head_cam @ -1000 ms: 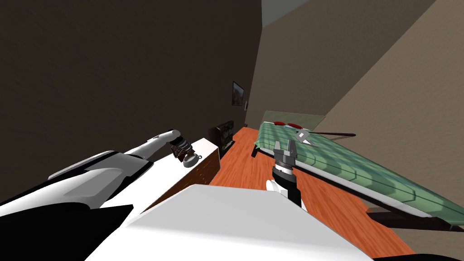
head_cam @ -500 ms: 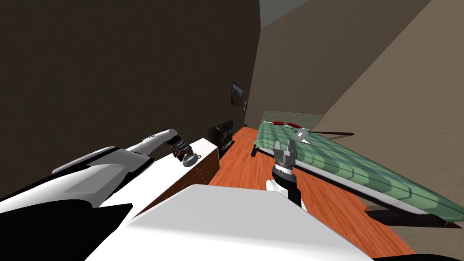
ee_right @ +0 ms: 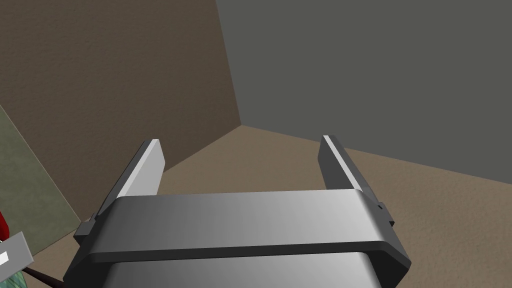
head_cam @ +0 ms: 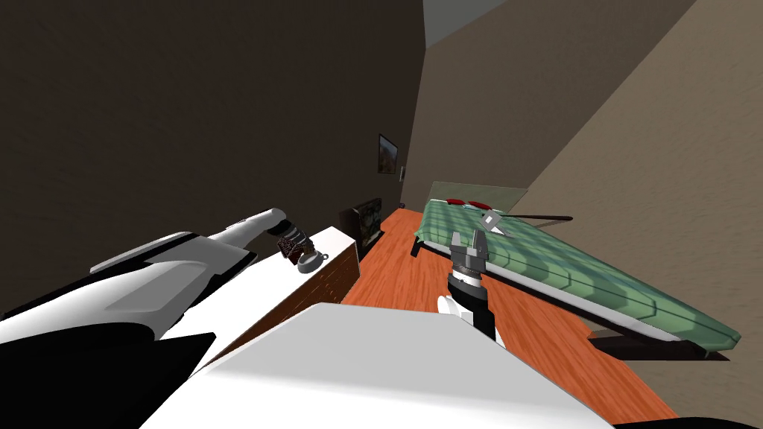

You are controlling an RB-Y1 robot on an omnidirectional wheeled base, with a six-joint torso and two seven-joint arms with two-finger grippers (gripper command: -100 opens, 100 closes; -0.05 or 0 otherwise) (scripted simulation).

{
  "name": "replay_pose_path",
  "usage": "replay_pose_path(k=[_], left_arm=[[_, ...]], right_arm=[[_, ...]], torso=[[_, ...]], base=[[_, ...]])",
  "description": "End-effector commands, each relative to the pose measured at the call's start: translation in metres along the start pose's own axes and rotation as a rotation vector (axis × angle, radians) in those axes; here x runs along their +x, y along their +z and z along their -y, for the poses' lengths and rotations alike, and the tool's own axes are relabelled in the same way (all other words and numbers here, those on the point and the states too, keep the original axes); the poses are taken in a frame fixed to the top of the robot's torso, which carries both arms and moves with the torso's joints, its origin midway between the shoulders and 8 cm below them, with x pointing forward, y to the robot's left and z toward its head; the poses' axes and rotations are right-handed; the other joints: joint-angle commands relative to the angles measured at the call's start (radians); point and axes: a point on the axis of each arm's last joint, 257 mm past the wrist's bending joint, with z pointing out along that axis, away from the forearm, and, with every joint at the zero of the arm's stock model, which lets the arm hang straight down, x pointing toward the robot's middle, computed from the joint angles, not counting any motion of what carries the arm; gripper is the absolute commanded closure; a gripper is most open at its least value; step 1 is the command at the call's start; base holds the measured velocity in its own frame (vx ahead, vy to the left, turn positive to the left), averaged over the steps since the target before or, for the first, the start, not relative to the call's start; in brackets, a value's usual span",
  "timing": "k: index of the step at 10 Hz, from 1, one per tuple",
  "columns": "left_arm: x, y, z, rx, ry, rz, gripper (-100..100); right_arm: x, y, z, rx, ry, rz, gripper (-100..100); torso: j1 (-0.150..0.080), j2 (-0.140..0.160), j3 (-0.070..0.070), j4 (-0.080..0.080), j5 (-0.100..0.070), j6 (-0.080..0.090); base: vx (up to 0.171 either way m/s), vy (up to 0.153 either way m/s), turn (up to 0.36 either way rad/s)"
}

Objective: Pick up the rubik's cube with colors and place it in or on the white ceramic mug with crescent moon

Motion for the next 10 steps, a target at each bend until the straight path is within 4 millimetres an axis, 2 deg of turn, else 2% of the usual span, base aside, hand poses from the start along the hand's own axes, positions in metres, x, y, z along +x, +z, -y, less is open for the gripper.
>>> replay_pose_path(k=[1, 2, 4, 5, 6, 7, 8, 10], left_arm=[[-0.012, 0.001, 0.002, -0.001, -0.036, 0.010, -100], [-0.002, -0.014, 0.014, 0.026, -0.006, -0.016, -100], [0.010, -0.024, 0.021, 0.043, 0.024, -0.038, -100], [-0.006, -0.023, 0.022, 0.043, -0.018, -0.025, -100], [-0.012, -0.023, 0.022, 0.042, -0.035, -0.021, -100], [0.000, -0.024, 0.022, 0.043, -0.001, -0.030, -100], [0.003, -0.024, 0.022, 0.043, 0.008, -0.032, -100], [-0.016, -0.023, 0.023, 0.042, -0.049, -0.017, -100]], right_arm=[[0.000, 0.000, 0.000, 0.000, 0.000, 0.000, 0], [0.000, 0.000, 0.000, 0.000, 0.000, 0.000, 0], [0.000, 0.000, 0.000, 0.000, 0.000, 0.000, 0], [0.000, 0.000, 0.000, 0.000, 0.000, 0.000, 0], [0.000, 0.000, 0.000, 0.000, 0.000, 0.000, 0], [0.000, 0.000, 0.000, 0.000, 0.000, 0.000, 0], [0.000, 0.000, 0.000, 0.000, 0.000, 0.000, 0], [0.000, 0.000, 0.000, 0.000, 0.000, 0.000, 0]], torso=[[0.000, 0.000, 0.000, 0.000, 0.000, 0.000], [0.000, -0.001, 0.000, 0.000, 0.000, 0.000], [-0.006, 0.002, 0.001, 0.001, -0.002, 0.000], [-0.005, 0.002, 0.001, 0.001, -0.002, 0.000], [-0.003, 0.001, 0.000, 0.000, -0.001, 0.000], [-0.001, 0.000, 0.000, 0.000, 0.000, 0.000], [0.000, -0.001, 0.000, 0.000, 0.000, 0.000], [0.000, -0.001, -0.001, 0.000, 0.000, 0.000]], base=[[0.003, 0.012, 0.001], [-0.025, -0.057, -0.094], [-0.045, -0.067, -0.016], [-0.008, -0.018, 0.001], [0.000, 0.000, 0.000], [0.004, 0.010, 0.006], [0.003, 0.008, -0.004], [0.000, 0.000, 0.000]])
